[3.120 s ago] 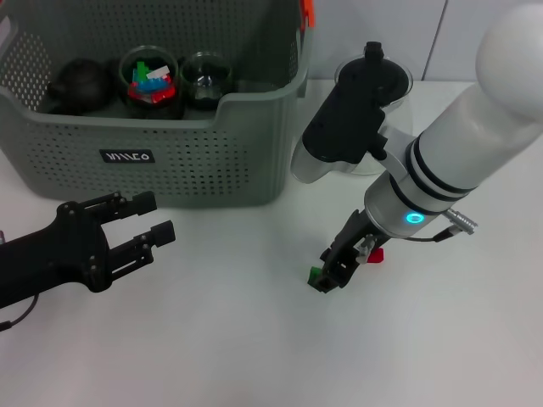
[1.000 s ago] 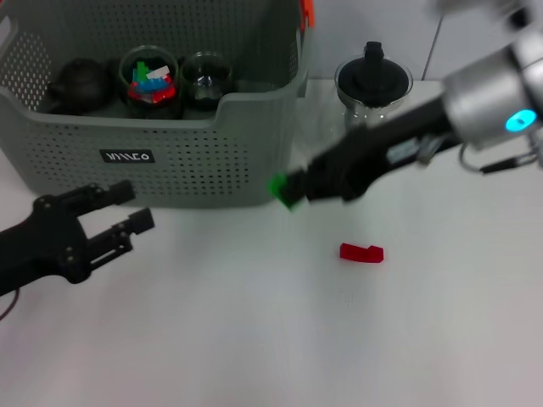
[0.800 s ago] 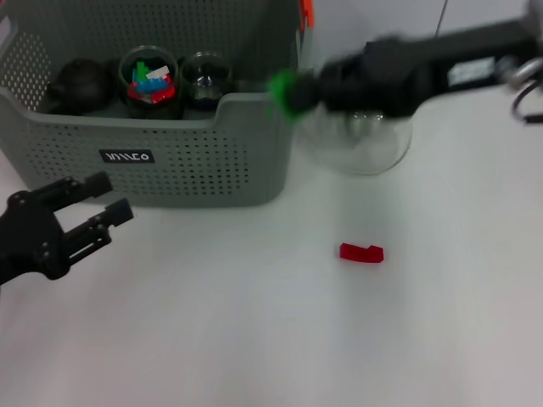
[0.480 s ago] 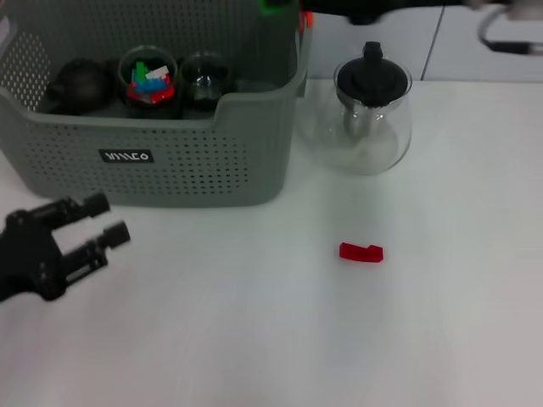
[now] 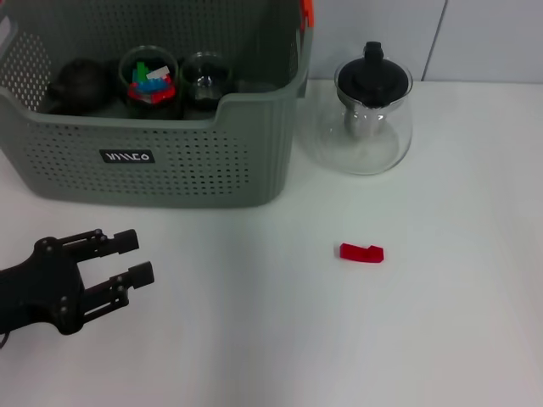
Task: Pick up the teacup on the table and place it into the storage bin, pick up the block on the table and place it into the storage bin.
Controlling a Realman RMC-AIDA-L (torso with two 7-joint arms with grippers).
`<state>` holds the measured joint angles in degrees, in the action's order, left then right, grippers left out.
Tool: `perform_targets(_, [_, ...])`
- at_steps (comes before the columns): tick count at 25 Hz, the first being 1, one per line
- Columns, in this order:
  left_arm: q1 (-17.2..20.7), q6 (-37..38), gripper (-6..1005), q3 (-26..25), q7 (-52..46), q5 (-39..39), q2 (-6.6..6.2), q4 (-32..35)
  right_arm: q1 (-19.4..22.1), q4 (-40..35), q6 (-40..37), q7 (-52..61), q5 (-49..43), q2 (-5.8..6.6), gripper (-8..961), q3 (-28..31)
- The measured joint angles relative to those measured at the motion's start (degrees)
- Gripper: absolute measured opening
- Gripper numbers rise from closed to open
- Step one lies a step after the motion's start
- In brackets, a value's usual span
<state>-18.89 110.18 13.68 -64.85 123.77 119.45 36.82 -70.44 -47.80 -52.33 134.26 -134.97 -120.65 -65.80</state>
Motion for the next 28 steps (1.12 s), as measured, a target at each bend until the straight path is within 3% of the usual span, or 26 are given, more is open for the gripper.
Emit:
perform_targets(4, [-0.3,-0.2,538,-0.2,0.0,-0.2,0.05,-0.4,-3.7,10.4,14.2,0.3,1.6,-0.2,148,-3.7])
perform_targets(5, [-0.3,-0.3,538,-0.3,0.0,-0.2,0.07,-0.5,-3.7,10.4,14.2,0.3,1.6,-0.2,148,-3.7])
perform_targets(6, [-0.3,-0.3,538,-0.3,0.0,-0.2,0.07,-0.5,-4.5,16.8,23.7,-1.8,8.1,-0.32,148,-9.0])
perform_targets(10, [-0.4,-1.1,538,-0.6,0.0,-0.3,0.08,-0.9,-4.6,21.6,33.5,-9.9,23.7,-0.83,148,-18.8])
perform_targets(16, [-0.7,-1.5,539,-0.6,0.0,-0.4,0.08,-1.6,-4.6,22.3,36.3,-18.6,42.1,-0.89,152,-28.1])
perform_targets(28, [-0.3,-1.1,540,-0.6,0.1,-0.4,0.15,-1.6,-5.7,23.5,32.1,-19.4,43.3,-0.47,177,-28.6])
